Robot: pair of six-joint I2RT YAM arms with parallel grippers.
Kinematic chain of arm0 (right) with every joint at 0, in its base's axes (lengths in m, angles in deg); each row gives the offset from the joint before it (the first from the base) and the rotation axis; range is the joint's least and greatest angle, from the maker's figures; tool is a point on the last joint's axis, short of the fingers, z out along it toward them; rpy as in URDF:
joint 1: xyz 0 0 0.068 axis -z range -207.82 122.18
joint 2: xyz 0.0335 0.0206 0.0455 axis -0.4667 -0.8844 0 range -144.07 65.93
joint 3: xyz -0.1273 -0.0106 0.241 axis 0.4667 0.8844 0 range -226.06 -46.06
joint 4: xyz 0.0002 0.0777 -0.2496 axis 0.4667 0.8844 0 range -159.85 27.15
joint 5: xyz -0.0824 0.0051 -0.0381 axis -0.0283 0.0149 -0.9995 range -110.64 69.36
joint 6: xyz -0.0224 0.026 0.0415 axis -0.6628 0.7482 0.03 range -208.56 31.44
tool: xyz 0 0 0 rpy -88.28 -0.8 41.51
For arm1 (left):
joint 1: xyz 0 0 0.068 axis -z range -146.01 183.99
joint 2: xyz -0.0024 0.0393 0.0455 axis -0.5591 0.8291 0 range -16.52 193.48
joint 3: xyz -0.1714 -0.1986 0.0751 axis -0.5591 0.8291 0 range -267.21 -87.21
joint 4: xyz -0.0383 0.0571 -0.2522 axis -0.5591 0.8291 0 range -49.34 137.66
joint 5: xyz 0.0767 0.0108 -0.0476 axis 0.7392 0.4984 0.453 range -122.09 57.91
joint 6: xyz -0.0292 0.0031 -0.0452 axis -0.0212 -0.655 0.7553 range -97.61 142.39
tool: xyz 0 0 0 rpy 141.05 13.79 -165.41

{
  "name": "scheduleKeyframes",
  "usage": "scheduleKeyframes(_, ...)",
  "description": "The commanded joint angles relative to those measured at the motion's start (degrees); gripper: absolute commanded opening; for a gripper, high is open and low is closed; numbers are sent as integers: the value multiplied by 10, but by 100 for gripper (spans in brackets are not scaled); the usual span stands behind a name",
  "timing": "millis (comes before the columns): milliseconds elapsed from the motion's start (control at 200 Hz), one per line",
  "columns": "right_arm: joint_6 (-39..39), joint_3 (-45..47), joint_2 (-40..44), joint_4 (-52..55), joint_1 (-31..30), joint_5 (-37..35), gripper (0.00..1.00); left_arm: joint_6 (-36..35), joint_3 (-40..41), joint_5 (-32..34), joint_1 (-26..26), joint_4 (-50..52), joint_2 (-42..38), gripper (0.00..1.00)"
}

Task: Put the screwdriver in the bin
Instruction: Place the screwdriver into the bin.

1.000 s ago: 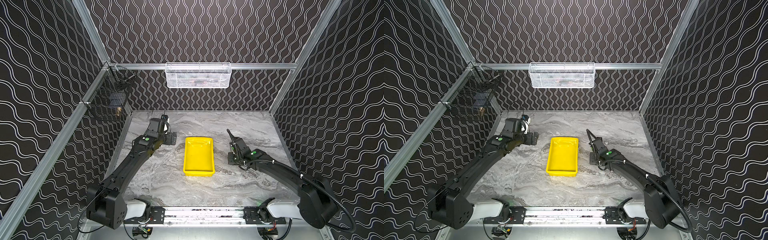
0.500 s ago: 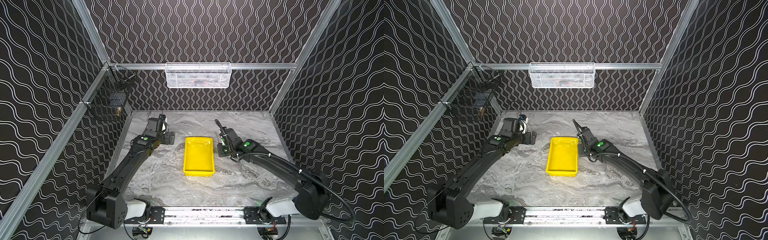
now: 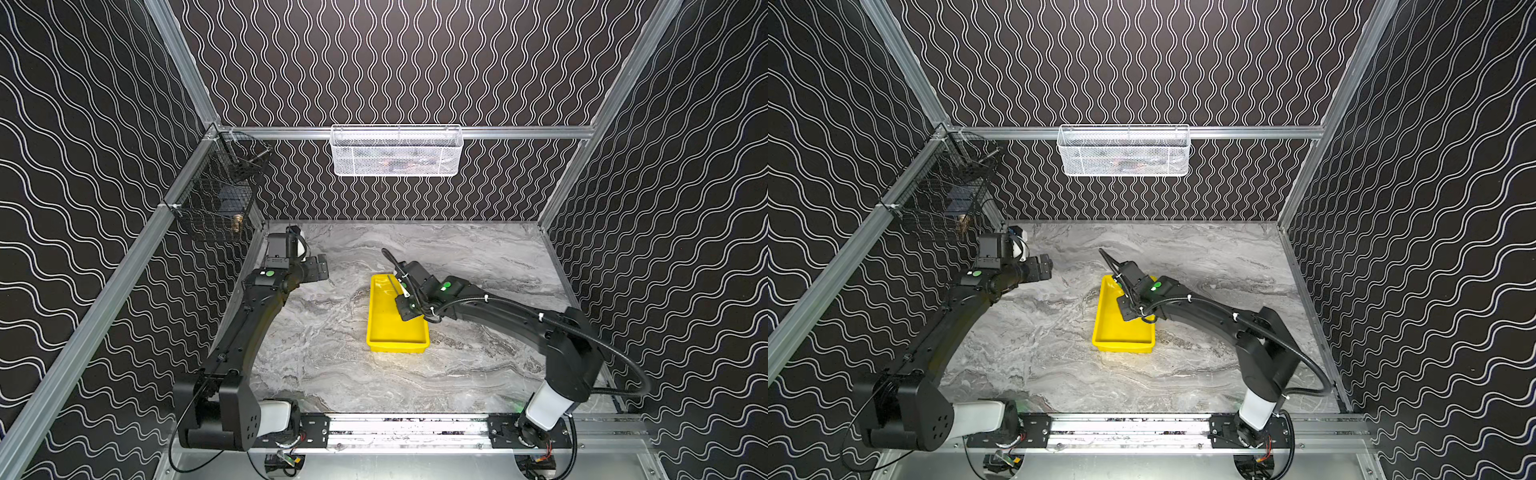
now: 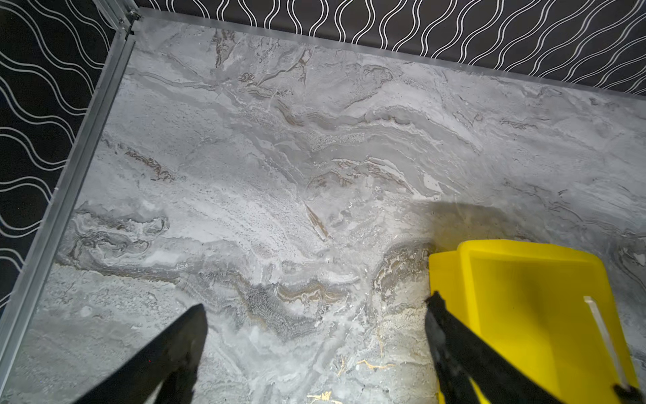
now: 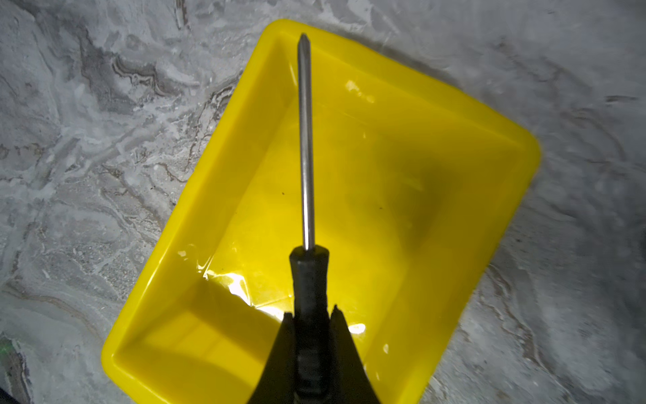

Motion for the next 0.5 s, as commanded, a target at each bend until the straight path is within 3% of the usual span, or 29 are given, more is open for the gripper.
scheduleKeyframes(0, -5, -10, -21, -12, -3, 17, 4, 12, -2, -28, -4, -16, -3, 99)
scheduleKeyframes(496, 0, 13, -81, -39, -6, 35, 4, 12, -9, -36, -6, -10, 4, 99)
